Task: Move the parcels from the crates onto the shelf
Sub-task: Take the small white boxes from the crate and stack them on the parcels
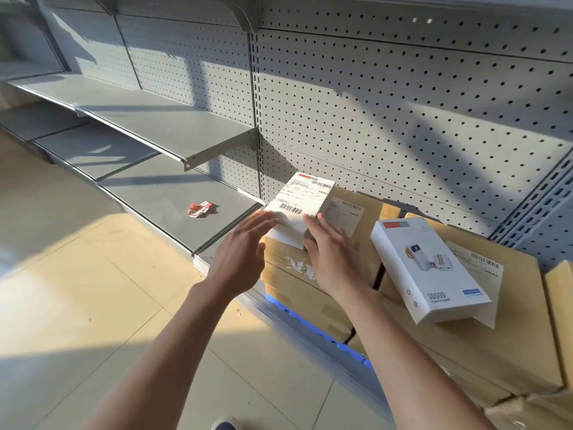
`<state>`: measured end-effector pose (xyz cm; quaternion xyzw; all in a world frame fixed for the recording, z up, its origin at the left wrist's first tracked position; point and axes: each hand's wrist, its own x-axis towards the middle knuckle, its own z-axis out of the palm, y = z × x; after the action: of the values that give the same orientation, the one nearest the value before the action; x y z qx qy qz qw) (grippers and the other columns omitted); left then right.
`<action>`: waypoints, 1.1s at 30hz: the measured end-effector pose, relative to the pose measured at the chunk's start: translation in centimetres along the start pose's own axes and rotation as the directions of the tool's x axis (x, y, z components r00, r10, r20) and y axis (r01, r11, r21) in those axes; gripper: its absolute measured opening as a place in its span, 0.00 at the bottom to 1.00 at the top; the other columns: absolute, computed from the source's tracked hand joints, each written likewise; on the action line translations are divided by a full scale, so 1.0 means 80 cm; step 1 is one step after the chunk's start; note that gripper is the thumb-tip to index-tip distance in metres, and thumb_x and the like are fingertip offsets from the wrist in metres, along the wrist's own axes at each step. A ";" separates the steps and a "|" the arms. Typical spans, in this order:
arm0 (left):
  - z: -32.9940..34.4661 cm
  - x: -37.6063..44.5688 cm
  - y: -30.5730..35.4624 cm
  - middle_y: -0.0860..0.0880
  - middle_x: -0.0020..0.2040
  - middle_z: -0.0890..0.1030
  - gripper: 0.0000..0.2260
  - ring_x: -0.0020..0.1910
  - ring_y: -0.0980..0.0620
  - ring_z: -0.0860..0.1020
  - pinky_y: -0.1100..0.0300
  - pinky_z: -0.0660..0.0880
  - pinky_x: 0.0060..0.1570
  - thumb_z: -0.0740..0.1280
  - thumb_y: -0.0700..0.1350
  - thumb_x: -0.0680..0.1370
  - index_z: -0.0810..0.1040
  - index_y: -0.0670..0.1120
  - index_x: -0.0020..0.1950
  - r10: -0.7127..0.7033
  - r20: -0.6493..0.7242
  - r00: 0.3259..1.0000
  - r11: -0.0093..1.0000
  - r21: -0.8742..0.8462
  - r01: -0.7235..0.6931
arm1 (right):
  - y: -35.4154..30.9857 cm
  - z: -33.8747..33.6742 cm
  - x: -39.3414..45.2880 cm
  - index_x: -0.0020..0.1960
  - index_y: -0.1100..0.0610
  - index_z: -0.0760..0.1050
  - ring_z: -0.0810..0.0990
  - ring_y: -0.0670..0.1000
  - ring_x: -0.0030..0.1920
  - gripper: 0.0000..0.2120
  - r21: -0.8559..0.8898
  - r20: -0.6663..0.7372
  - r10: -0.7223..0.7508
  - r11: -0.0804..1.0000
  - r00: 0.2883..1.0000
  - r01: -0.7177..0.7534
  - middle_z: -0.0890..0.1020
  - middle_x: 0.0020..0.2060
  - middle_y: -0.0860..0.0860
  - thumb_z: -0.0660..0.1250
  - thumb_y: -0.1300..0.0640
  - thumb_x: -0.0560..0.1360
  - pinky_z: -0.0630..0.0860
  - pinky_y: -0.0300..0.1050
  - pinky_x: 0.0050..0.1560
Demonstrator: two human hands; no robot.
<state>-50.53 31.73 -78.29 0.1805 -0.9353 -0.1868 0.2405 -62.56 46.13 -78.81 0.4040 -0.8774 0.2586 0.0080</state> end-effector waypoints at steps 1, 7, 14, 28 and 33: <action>0.001 0.000 0.001 0.61 0.75 0.70 0.26 0.74 0.60 0.64 0.62 0.67 0.61 0.67 0.35 0.79 0.73 0.57 0.73 -0.003 0.003 1.000 1.000 0.005 0.003 | 0.000 0.000 0.000 0.76 0.47 0.64 0.69 0.55 0.71 0.19 -0.002 0.005 -0.006 1.000 1.000 0.006 0.68 0.75 0.49 0.58 0.55 0.85 0.68 0.57 0.61; 0.009 0.005 -0.002 0.55 0.75 0.72 0.17 0.75 0.52 0.66 0.49 0.70 0.67 0.65 0.48 0.82 0.74 0.55 0.72 -0.018 0.040 0.999 0.998 0.067 0.016 | 0.000 -0.010 -0.003 0.77 0.49 0.64 0.68 0.56 0.73 0.21 -0.002 0.020 0.001 1.000 1.000 -0.001 0.69 0.75 0.51 0.59 0.55 0.84 0.67 0.59 0.64; 0.012 0.013 0.032 0.52 0.74 0.72 0.19 0.74 0.49 0.65 0.46 0.67 0.66 0.61 0.55 0.83 0.73 0.54 0.73 0.023 0.028 0.999 0.987 0.157 -0.027 | 0.020 -0.046 -0.015 0.75 0.54 0.70 0.67 0.58 0.74 0.21 -0.009 -0.023 0.031 0.999 0.999 -0.031 0.72 0.73 0.54 0.64 0.58 0.82 0.69 0.57 0.70; 0.069 0.006 0.155 0.54 0.65 0.80 0.14 0.65 0.49 0.74 0.49 0.74 0.60 0.62 0.49 0.83 0.79 0.52 0.67 0.126 0.198 0.972 0.992 0.007 -0.130 | 0.114 -0.120 -0.113 0.73 0.41 0.64 0.63 0.58 0.72 0.22 -0.253 -0.039 0.318 0.914 0.947 -0.318 0.68 0.71 0.49 0.61 0.42 0.80 0.67 0.61 0.66; 0.081 -0.002 0.194 0.53 0.66 0.80 0.15 0.63 0.48 0.77 0.50 0.75 0.58 0.59 0.45 0.84 0.79 0.53 0.68 0.108 0.236 0.966 0.994 -0.008 -0.109 | 0.126 -0.122 -0.135 0.78 0.38 0.56 0.62 0.58 0.72 0.32 -0.235 -0.016 0.314 0.922 0.949 -0.309 0.62 0.72 0.47 0.64 0.38 0.78 0.71 0.60 0.64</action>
<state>-57.57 46.93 -76.84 0.1062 -0.9661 -0.1912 0.1370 -64.39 63.68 -77.32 0.2586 -0.9548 0.1466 0.0048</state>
